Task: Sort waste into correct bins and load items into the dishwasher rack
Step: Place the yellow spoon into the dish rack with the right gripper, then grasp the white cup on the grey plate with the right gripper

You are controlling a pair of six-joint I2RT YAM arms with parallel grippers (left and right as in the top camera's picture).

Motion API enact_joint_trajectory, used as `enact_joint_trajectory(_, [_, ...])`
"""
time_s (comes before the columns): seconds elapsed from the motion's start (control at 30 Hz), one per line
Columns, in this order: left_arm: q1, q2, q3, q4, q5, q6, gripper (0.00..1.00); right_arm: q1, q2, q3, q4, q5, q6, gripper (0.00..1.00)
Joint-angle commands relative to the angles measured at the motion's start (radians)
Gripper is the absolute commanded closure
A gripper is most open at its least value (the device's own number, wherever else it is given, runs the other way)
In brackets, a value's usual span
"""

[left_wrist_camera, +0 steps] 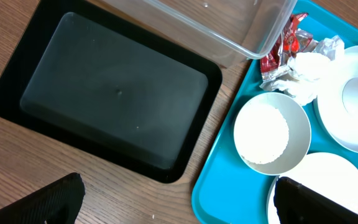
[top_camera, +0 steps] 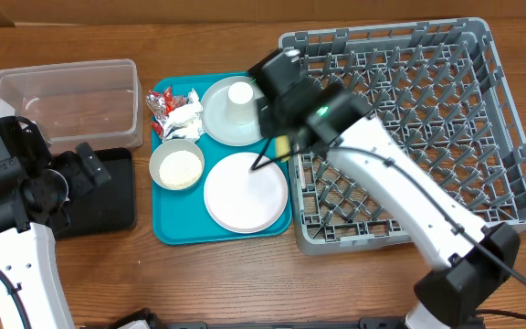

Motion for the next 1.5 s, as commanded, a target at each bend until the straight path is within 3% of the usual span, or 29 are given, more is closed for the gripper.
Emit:
enact_joint_trajectory(0.0, [0.006, 0.005, 0.016, 0.0, 0.011, 0.023, 0.0, -0.085, 0.008, -0.043, 0.041, -0.055, -0.144, 0.89])
enact_joint_trajectory(0.2, [0.006, 0.005, 0.016, 0.0, 0.011, 0.023, 0.0, -0.129, 0.05, -0.186, 0.121, -0.151, -0.225, 0.89])
enact_joint_trajectory(0.27, [0.006, 0.005, 0.016, 0.0, 0.011, 0.023, 0.0, -0.129, 0.063, -0.229, 0.15, -0.143, -0.225, 0.47])
enact_joint_trajectory(0.3, [0.006, 0.005, 0.016, 0.0, 0.011, 0.023, 0.0, -0.129, 0.063, -0.237, 0.157, -0.143, -0.225, 0.41])
enact_joint_trajectory(0.47, [0.006, 0.005, 0.016, 0.0, 0.011, 0.023, 0.0, -0.127, 0.039, -0.146, 0.119, -0.179, -0.224, 0.42])
enact_joint_trajectory(0.67, [0.006, 0.005, 0.016, 0.0, 0.011, 0.023, 0.0, -0.113, 0.015, 0.109, 0.01, -0.345, -0.224, 0.46])
enact_joint_trajectory(0.8, [0.006, 0.005, 0.016, 0.0, 0.011, 0.023, 0.0, -0.081, 0.019, 0.147, 0.079, -0.363, -0.221, 0.46])
enact_joint_trajectory(0.9, [0.006, 0.005, 0.016, 0.0, 0.011, 0.023, 0.0, -0.055, 0.065, 0.124, 0.192, -0.333, -0.222, 0.24])
enact_joint_trajectory(0.97, [0.006, 0.005, 0.016, 0.0, 0.011, 0.023, 0.0, -0.05, 0.123, 0.124, 0.235, -0.298, -0.222, 0.16])
enact_joint_trajectory(1.23, [0.006, 0.005, 0.016, 0.0, 0.011, 0.023, 0.0, -0.054, 0.362, 0.129, 0.41, -0.258, -0.251, 0.16])
enact_joint_trajectory(1.47, [0.006, 0.005, 0.016, 0.0, 0.011, 0.023, 0.0, -0.054, 0.428, 0.129, 0.484, -0.258, -0.273, 0.12])
